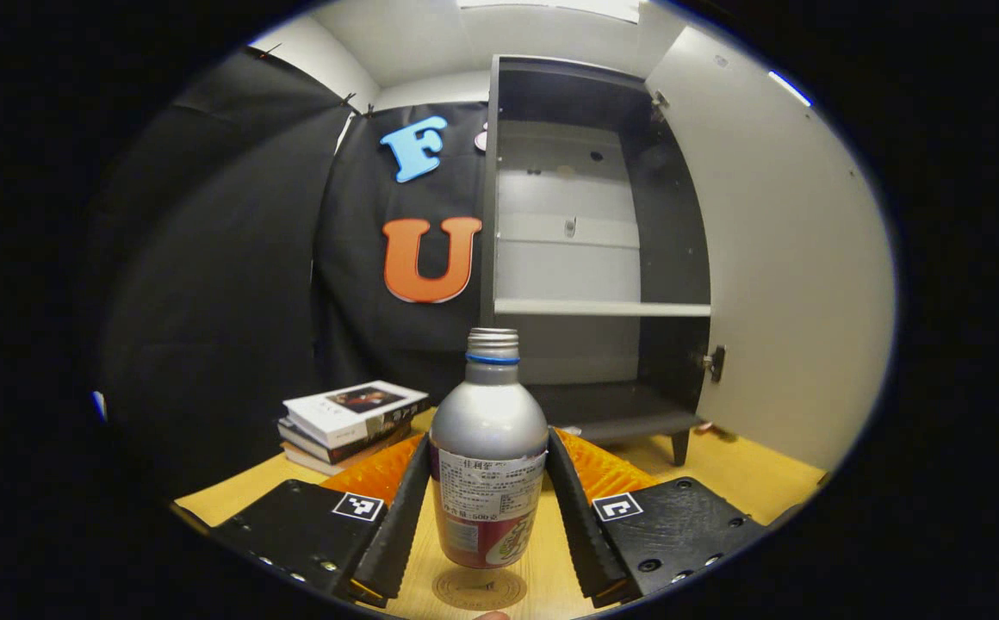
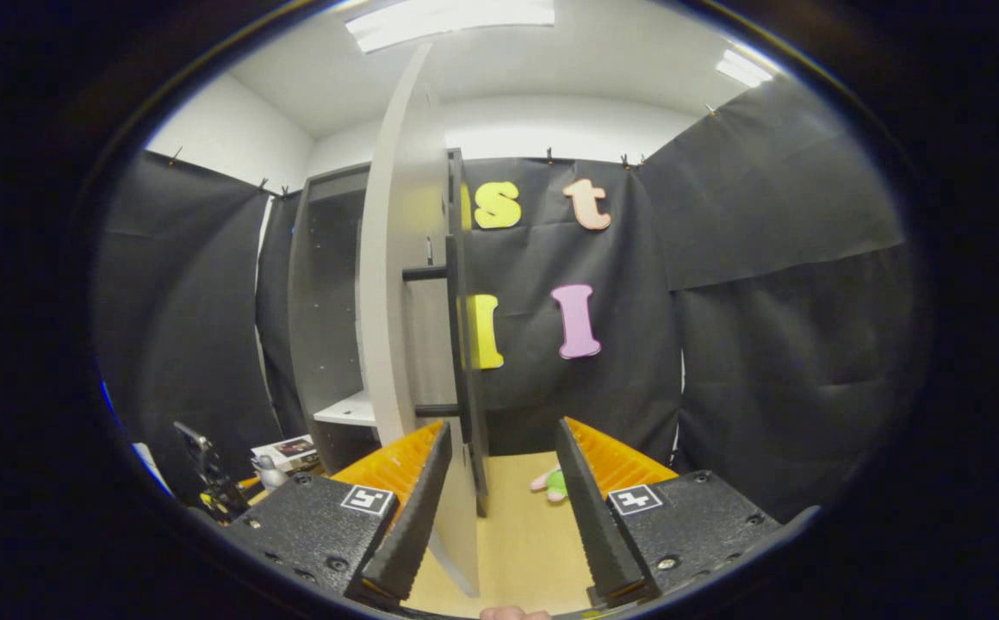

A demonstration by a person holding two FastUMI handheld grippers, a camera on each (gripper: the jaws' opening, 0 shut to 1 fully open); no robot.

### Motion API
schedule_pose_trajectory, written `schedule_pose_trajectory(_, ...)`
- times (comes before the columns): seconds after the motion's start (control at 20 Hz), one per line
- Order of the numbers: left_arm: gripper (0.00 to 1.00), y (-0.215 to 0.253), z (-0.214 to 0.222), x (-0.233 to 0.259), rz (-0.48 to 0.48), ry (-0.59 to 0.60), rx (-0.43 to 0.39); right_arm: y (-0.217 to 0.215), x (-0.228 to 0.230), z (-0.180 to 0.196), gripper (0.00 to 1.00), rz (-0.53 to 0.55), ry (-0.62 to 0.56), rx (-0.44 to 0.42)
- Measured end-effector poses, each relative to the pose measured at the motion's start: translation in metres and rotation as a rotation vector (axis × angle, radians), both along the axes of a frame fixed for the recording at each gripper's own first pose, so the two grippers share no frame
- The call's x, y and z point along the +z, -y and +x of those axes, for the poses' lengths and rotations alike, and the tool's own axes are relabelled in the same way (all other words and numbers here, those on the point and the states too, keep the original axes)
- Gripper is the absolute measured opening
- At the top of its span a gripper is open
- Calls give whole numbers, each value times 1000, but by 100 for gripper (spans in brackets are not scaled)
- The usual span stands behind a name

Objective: Open the cabinet door with the right hand, grasp the bottle in the cabinet with the left hand and place it on the coaster, then close the cabinet door with the right hand.

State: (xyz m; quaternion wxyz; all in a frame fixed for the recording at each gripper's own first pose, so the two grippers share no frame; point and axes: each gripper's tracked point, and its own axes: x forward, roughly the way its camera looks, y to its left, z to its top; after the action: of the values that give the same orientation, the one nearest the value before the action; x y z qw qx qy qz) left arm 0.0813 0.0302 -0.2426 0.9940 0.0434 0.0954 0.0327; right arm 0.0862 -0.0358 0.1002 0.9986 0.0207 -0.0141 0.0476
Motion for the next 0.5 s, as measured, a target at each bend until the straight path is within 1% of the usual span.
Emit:
schedule_pose_trajectory(0.1, 73, -6, -9, -23, 10, -8, 28, 0, 2, -2, 77, -12, -1, -15)
schedule_pose_trajectory(0.2, 73, -6, -14, -43, -3, -23, 35, 2, 6, -5, 77, -18, 0, -25)
schedule_pose_trajectory(0.3, 73, -11, -21, -61, -22, -50, 58, -1, 6, -6, 77, -11, -6, -19)
schedule_pose_trajectory(0.35, 73, -12, -19, -51, -10, -1, 67, 1, 6, -7, 77, -13, -8, -24)
schedule_pose_trajectory(0.4, 74, -13, -20, -47, 8, 15, 70, 1, 6, -9, 77, -16, -10, -28)
schedule_pose_trajectory(0.5, 73, -7, -16, -50, 6, 25, 52, 3, 8, -9, 77, -19, -13, -36)
